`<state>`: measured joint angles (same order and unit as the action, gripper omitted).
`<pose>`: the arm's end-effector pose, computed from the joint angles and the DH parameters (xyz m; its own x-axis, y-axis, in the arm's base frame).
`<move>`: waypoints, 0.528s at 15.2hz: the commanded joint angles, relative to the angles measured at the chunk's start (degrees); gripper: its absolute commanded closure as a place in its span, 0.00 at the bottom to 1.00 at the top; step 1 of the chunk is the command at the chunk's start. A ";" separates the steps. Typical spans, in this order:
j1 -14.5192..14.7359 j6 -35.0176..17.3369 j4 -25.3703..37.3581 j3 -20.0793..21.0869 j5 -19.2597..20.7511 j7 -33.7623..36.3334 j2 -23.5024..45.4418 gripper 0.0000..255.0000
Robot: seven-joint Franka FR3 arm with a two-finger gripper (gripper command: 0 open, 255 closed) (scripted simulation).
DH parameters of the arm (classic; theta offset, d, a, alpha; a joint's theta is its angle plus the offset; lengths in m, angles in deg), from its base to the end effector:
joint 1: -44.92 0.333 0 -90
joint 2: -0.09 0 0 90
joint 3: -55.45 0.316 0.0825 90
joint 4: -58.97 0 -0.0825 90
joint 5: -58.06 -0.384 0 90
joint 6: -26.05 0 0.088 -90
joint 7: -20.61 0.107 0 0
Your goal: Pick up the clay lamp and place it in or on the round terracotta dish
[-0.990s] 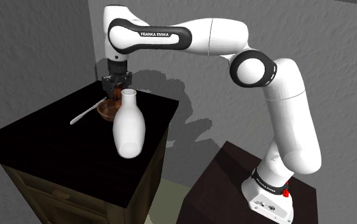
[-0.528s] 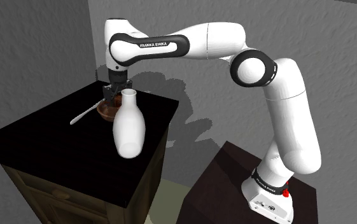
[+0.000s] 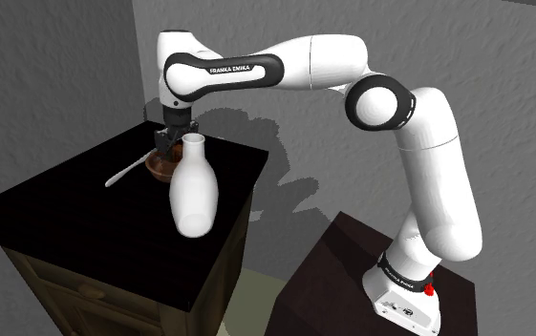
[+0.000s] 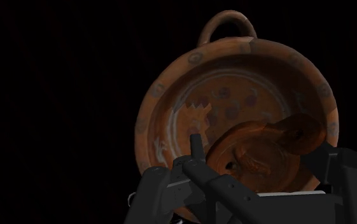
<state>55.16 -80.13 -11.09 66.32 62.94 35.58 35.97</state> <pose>0.6967 0.2245 0.4132 0.9955 0.0940 0.0065 0.0942 -0.9951 -0.0314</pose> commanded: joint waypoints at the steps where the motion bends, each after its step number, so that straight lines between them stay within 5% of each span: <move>1: 0.00 -0.01 0.00 0.00 0.00 0.00 -0.01 0.00; 6: 0.00 -0.01 -0.01 0.00 0.00 0.00 -0.01 0.00; 8: 0.13 3.66 3.39 0.06 -0.09 -0.12 -0.30 0.00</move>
<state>55.15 -77.76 -8.79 66.33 62.88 35.37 35.83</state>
